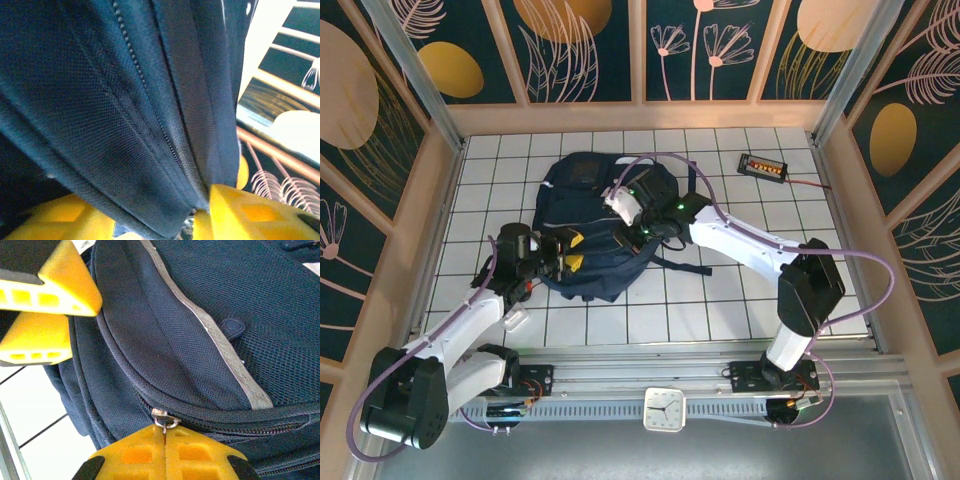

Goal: Pack books, pencil case, and school supplies into a backpack

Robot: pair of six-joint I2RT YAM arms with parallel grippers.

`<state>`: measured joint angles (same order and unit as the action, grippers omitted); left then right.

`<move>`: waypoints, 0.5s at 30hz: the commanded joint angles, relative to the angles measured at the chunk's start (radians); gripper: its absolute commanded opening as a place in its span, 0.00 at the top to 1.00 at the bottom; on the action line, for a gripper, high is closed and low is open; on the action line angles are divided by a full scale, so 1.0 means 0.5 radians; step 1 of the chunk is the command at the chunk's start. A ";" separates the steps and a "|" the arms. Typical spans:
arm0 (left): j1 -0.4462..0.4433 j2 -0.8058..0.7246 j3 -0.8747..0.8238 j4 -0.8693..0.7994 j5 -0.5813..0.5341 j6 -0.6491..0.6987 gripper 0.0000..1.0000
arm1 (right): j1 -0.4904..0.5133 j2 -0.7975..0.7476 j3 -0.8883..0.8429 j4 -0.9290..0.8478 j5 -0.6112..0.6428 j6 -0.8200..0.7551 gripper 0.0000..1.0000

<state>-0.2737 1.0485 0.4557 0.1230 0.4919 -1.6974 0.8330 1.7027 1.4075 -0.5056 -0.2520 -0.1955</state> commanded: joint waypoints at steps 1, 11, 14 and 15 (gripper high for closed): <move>-0.008 0.003 -0.036 0.033 -0.048 0.072 0.73 | 0.043 -0.020 0.069 0.079 -0.046 0.021 1.00; -0.008 -0.211 -0.175 -0.042 -0.070 0.086 1.00 | -0.199 -0.127 -0.195 0.019 -0.081 -0.378 1.00; -0.006 -0.250 -0.183 -0.083 -0.070 0.097 1.00 | -0.379 -0.105 -0.219 -0.009 -0.129 -0.546 1.00; -0.005 -0.260 -0.184 -0.088 -0.068 0.100 1.00 | -0.435 -0.089 -0.213 -0.023 -0.134 -0.597 1.00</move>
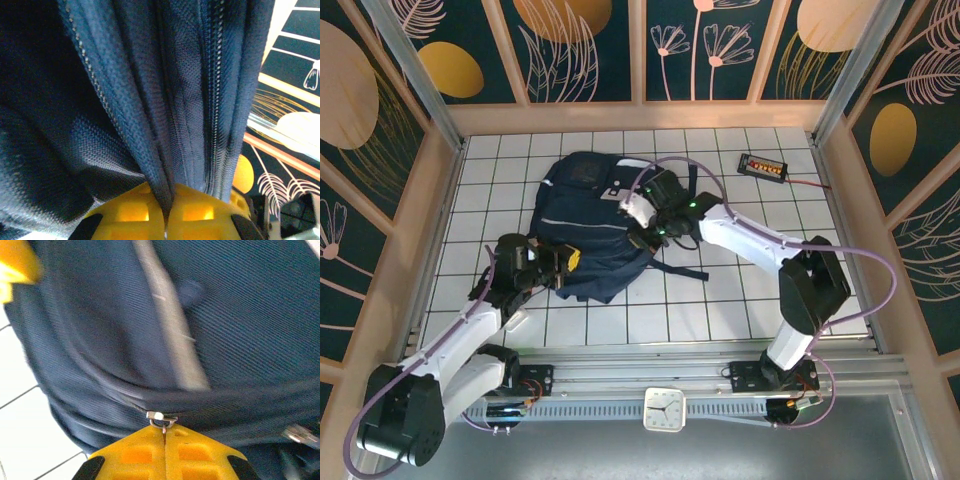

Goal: Pack books, pencil case, and school supplies into a backpack

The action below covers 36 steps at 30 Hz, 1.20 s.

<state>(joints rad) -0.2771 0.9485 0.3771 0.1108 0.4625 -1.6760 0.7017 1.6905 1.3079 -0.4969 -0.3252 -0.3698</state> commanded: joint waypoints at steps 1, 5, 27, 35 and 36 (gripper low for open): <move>0.004 -0.065 -0.025 -0.078 -0.012 0.060 1.00 | -0.211 -0.051 0.000 -0.054 0.011 -0.290 1.00; 0.002 -0.085 -0.019 -0.107 -0.011 0.068 1.00 | -0.297 0.044 0.085 -0.116 0.015 -0.474 1.00; 0.002 0.263 0.201 0.094 0.031 0.158 1.00 | -0.485 -0.344 0.234 0.334 -0.217 0.115 0.28; 0.002 0.315 0.231 0.252 0.011 0.090 1.00 | -0.717 -0.570 0.106 0.557 0.099 1.550 0.01; 0.002 0.312 0.236 0.261 0.011 0.088 1.00 | -0.784 -0.580 0.081 0.486 0.044 1.724 0.01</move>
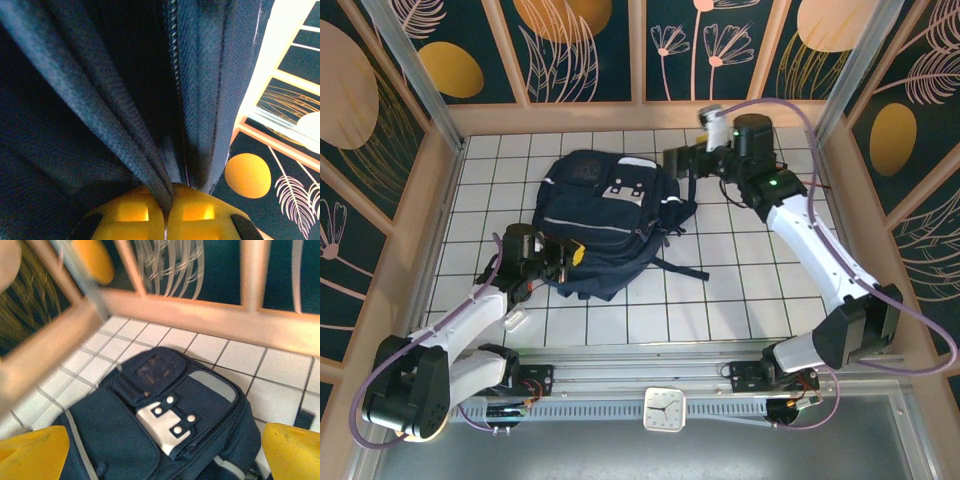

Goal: Pack books, pencil case, and school supplies into a backpack

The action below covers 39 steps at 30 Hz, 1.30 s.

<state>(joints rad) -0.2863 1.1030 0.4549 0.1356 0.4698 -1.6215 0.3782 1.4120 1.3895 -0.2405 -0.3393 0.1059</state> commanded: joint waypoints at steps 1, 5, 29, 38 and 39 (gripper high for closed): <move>0.020 0.003 0.081 0.212 -0.007 -0.020 1.00 | -0.194 -0.035 -0.112 -0.091 0.024 0.904 0.01; 0.017 0.018 0.081 0.276 -0.022 -0.039 1.00 | -0.388 -0.169 -0.418 -0.231 -0.131 1.246 0.01; -0.526 0.984 0.739 0.833 -0.131 -0.245 0.99 | -0.522 -0.402 -0.699 -0.061 -0.131 1.394 0.01; -0.709 0.862 0.736 0.726 -0.238 -0.237 0.84 | -0.525 -0.442 -0.638 -0.144 -0.102 1.302 0.01; -0.715 0.827 0.716 0.726 -0.245 -0.253 0.80 | -0.527 -0.444 -0.637 -0.145 -0.093 1.292 0.01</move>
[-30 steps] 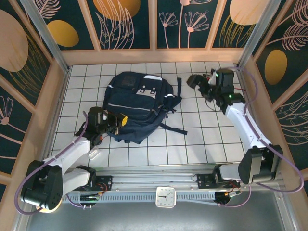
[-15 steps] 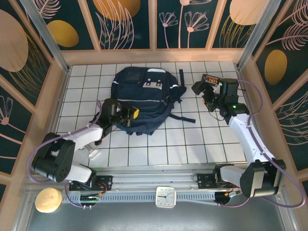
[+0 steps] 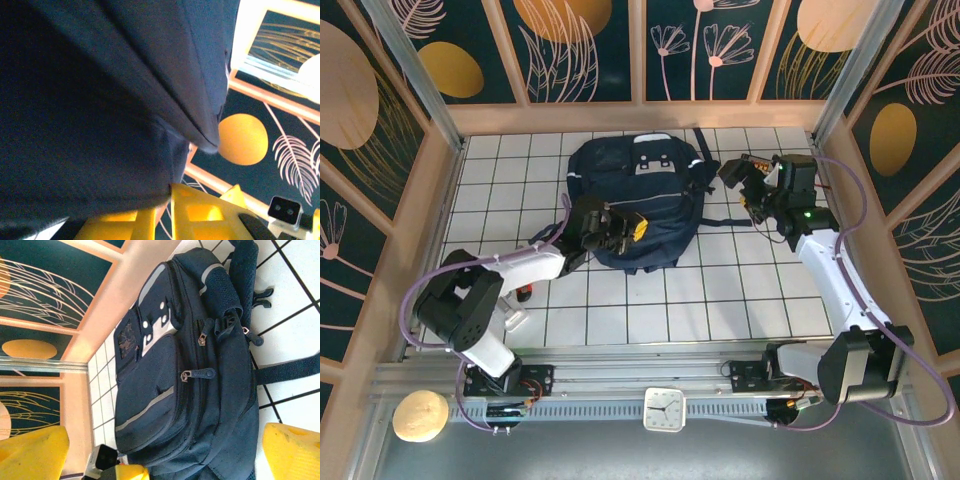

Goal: Pack books, pencil case, and school supplies into a backpack

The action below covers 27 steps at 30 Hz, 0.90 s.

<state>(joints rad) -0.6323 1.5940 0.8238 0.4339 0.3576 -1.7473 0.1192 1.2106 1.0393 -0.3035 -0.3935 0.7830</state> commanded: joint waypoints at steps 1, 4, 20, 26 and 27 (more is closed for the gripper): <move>-0.034 -0.194 -0.033 0.124 -0.024 -0.012 0.70 | -0.009 -0.047 0.069 -0.019 0.021 -0.077 0.01; -0.063 -0.294 0.003 -0.004 -0.056 0.028 0.33 | -0.014 -0.030 0.121 -0.019 0.026 -0.108 0.01; -0.070 -0.739 0.687 -1.178 -0.559 1.126 0.01 | -0.012 -0.218 0.123 0.537 0.233 -0.566 0.01; -0.070 -0.943 0.798 -1.407 -1.087 1.544 0.01 | -0.013 -0.301 -0.489 1.888 0.287 -0.895 0.01; -0.070 -0.977 0.783 -1.403 -1.175 1.569 0.01 | -0.014 -0.276 -0.551 2.068 0.298 -0.934 0.01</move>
<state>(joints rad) -0.6640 1.1431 1.1969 -0.1707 -0.0402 -1.1114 0.1192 1.0496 0.8574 0.3050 -0.2852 0.4335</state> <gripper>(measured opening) 0.988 0.992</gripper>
